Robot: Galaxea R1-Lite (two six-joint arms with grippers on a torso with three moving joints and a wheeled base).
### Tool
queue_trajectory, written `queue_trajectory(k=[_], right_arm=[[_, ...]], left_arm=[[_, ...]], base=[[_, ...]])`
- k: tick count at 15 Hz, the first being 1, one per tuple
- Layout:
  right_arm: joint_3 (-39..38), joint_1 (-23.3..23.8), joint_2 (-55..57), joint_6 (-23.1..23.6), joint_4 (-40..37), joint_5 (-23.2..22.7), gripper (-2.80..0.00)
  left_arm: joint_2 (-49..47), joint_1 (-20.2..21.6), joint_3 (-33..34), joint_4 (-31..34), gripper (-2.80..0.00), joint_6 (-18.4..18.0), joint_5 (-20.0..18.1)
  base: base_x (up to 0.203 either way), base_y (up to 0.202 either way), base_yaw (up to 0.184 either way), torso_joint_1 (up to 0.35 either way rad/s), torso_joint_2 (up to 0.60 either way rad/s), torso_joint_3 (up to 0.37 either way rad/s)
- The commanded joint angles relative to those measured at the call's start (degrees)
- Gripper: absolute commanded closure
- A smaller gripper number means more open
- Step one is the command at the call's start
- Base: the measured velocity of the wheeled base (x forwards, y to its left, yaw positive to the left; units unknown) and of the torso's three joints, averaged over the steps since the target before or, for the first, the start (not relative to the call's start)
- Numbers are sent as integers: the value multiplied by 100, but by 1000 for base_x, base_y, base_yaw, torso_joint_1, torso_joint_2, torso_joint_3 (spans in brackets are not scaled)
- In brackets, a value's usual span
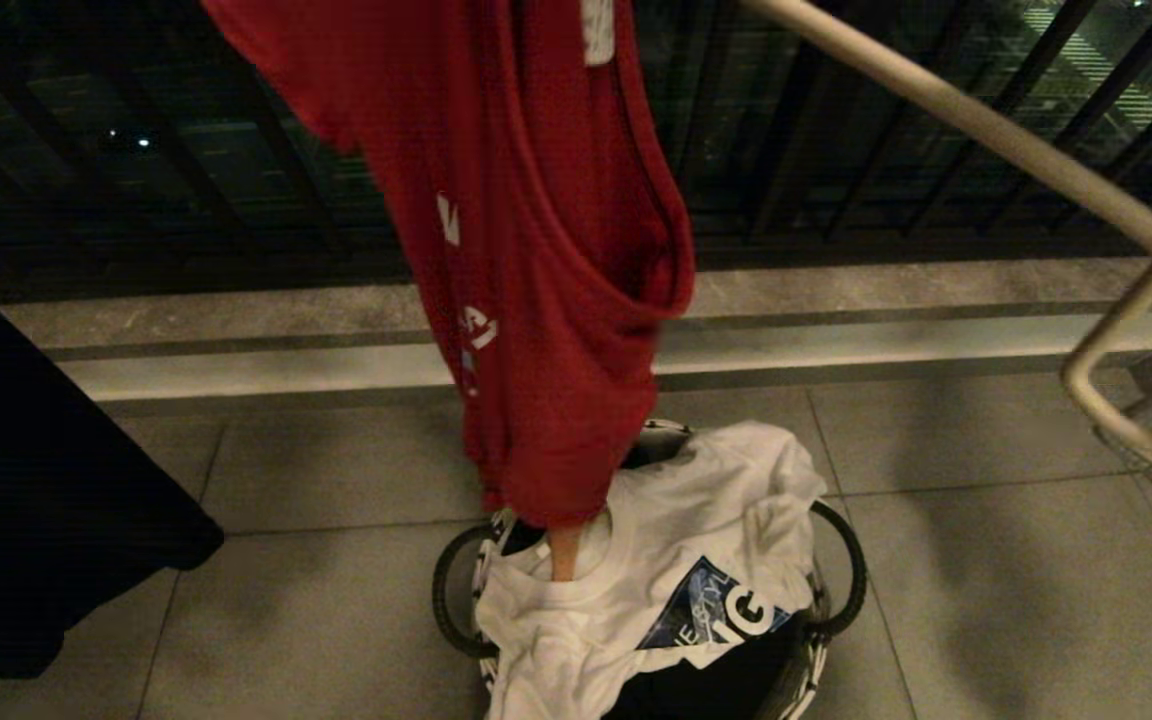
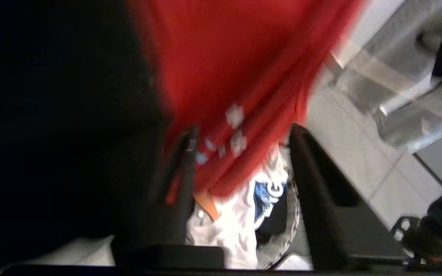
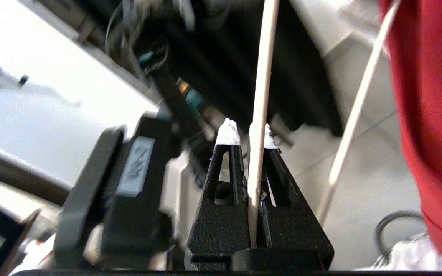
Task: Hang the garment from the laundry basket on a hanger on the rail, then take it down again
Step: Hang the clothes on the clothes rack
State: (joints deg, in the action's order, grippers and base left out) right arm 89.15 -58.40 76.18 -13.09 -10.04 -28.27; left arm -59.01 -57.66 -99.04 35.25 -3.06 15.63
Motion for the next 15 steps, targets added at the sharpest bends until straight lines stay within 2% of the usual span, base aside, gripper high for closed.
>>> queue_trajectory(k=[1, 2, 4, 5, 9, 12, 15], right_arm=[[43, -177, -16, -10, -137, -21, 0], [54, -370, -22, -9, -268, -21, 0], [50, -506, -15, -10, -446, -29, 0], [50, -515, -15, -18, -437, -38, 0], [45, -593, -63, -5, -446, -248, 0], [33, -594, -86, 0, -446, -441, 0], [-2, -603, -68, 0, -472, -652, 0]], left_arm=[[-272, 39, -782, 617, 0, -42, 15], [-334, 60, -1195, 939, 0, -217, 23], [-407, 243, -1346, 1374, 0, -1081, 62], [-400, 282, -1332, 1424, 0, -1399, 70], [-308, 261, -1320, 1442, 0, -1948, 12], [-159, 45, -1311, 1416, 0, -2522, 11], [-67, -9, -1294, 1432, 0, -2700, -7]], base=[[0, 0, 0, 0, 0, 0], [0, 0, 0, 0, 0, 0], [0, 0, 0, 0, 0, 0], [0, 0, 0, 0, 0, 0], [0, 0, 0, 0, 0, 0], [0, 0, 0, 0, 0, 0], [0, 0, 0, 0, 0, 0]])
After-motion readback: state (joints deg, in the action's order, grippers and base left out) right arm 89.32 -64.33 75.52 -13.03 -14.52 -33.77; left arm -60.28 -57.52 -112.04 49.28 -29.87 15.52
